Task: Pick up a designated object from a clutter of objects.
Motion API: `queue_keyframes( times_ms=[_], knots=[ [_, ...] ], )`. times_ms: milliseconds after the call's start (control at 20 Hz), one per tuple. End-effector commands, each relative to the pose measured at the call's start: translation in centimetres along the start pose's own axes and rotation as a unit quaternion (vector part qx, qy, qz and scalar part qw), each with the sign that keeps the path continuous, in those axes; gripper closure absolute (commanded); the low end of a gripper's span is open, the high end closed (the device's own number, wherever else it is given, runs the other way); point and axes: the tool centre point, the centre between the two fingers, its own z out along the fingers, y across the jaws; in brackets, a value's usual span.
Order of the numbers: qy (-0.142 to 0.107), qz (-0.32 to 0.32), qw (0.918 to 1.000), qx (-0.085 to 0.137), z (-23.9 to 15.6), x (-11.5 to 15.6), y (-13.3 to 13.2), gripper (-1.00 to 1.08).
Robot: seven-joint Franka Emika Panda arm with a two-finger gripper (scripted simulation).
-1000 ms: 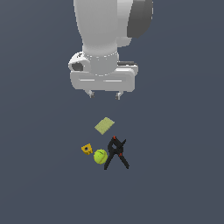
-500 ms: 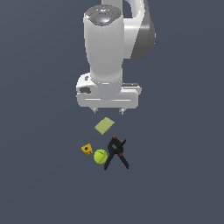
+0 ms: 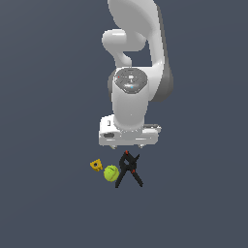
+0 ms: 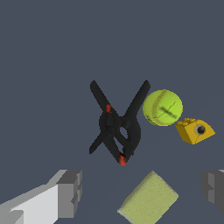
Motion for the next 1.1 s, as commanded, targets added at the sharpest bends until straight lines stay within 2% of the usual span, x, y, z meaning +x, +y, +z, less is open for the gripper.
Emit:
queue_keyframes(
  times_ms=[0,400,1050],
  knots=[
    [0.0,-0.009,1.0,-0.001,2.2,0.6,-0.6,-0.92],
    [-0.002,-0.028,0.9996,0.0,6.7,1.5,-2.0,-0.92],
    [-0.003,-0.032,0.9995,0.0,9.1,1.6,-2.3,-0.92]
  ],
)
